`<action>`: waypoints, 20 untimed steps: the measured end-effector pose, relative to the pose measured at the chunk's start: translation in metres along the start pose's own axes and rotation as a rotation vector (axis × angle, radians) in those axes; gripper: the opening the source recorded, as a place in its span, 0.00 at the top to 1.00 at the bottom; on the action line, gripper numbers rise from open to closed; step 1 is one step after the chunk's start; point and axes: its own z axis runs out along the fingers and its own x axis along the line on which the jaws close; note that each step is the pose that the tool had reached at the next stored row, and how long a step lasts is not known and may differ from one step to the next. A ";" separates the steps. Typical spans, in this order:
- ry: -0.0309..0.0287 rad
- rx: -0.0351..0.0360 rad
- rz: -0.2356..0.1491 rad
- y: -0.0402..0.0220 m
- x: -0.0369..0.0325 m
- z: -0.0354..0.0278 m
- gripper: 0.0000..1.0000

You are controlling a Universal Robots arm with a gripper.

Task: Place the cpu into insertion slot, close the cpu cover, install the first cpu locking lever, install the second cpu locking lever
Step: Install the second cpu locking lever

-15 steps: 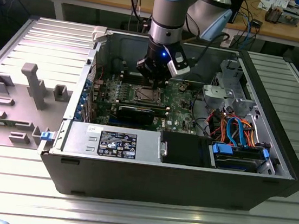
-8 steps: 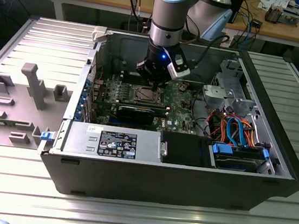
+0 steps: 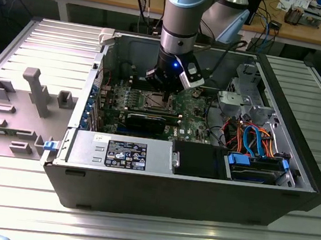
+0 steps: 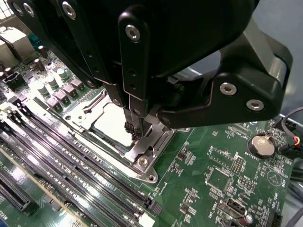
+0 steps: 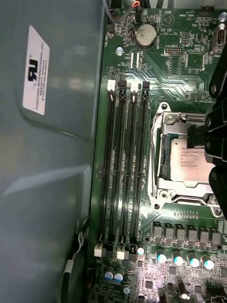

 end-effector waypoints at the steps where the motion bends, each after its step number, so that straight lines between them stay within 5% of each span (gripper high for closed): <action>1: -0.0001 -0.0001 0.000 0.0001 -0.0001 -0.0024 0.89; 5: -0.0001 0.0000 0.000 0.0004 -0.0004 -0.0110 0.89; 20: -0.0001 -0.0001 0.000 -0.0001 -0.0003 -0.0115 0.89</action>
